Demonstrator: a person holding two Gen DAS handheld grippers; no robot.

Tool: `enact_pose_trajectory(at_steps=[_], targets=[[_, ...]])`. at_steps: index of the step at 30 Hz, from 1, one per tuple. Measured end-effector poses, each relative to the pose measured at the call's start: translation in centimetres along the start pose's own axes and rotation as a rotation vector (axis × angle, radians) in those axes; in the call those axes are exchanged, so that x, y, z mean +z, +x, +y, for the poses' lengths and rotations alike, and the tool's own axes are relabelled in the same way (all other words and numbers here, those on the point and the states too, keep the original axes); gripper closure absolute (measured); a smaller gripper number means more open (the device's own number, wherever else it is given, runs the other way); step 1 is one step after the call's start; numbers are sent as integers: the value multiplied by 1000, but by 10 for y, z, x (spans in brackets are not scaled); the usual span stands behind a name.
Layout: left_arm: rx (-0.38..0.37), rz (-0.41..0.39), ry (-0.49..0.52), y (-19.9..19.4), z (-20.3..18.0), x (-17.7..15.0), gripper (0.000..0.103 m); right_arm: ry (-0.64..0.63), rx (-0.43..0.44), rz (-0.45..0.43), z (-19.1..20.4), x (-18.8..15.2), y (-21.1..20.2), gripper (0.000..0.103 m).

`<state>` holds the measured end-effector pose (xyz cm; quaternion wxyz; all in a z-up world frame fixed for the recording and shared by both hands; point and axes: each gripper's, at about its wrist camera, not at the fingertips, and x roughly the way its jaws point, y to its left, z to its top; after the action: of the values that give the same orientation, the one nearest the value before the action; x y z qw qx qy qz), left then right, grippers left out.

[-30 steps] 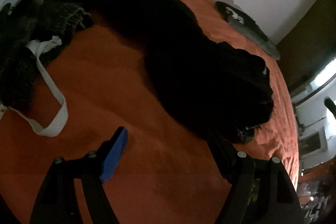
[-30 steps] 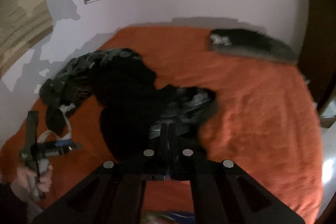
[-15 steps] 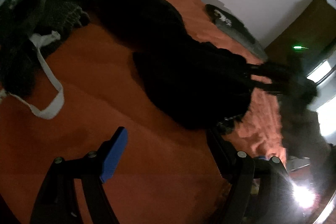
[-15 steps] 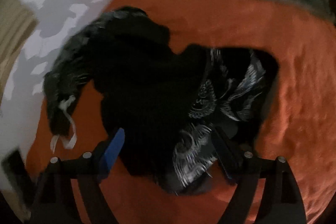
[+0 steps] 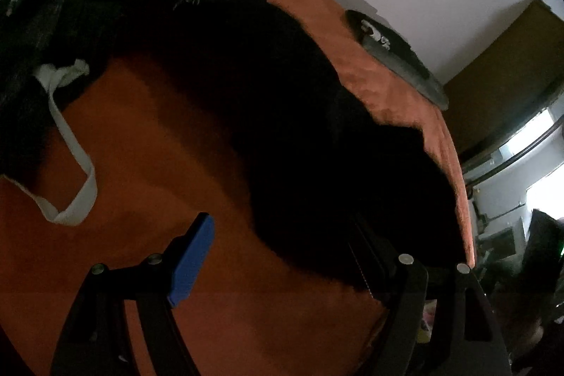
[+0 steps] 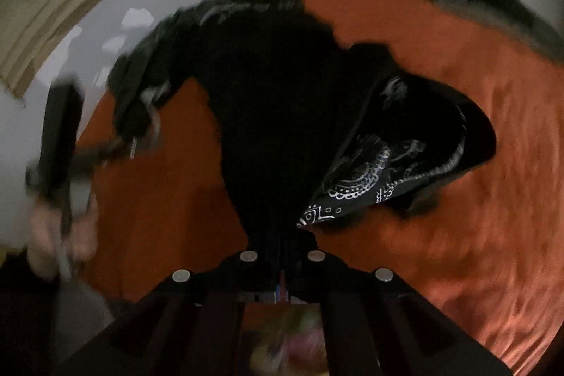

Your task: Fold clothes

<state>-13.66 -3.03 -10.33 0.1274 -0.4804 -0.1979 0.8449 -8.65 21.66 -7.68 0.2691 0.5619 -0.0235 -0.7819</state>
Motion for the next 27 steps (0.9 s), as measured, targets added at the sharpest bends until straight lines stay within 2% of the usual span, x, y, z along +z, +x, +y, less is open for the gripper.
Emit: enact_pose_trajectory(at_steps=[2, 9, 10, 12, 14, 15, 21, 25, 27], targets=[[-2, 5, 13, -1, -3, -4, 25, -13, 16, 7, 3, -13, -7, 103], [29, 23, 19, -2, -7, -12, 25, 103, 110, -18, -24, -1, -31, 101], [28, 21, 18, -4, -8, -12, 25, 120, 124, -21, -28, 1, -34, 98], [26, 16, 22, -7, -10, -13, 25, 113, 69, -75, -36, 25, -50, 81], [29, 13, 31, -9, -12, -14, 25, 101, 5, -120, -43, 51, -61, 42], [31, 13, 36, -9, -13, -15, 25, 93, -25, -132, -44, 64, -62, 38], [49, 16, 63, -11, -11, -22, 25, 87, -219, -27, -56, 136, -13, 38], [82, 23, 79, -8, -8, -26, 25, 162, -292, 90, -68, 163, 34, 38], [91, 19, 80, -8, -7, -26, 25, 226, -271, 160, -78, 162, 47, 71]])
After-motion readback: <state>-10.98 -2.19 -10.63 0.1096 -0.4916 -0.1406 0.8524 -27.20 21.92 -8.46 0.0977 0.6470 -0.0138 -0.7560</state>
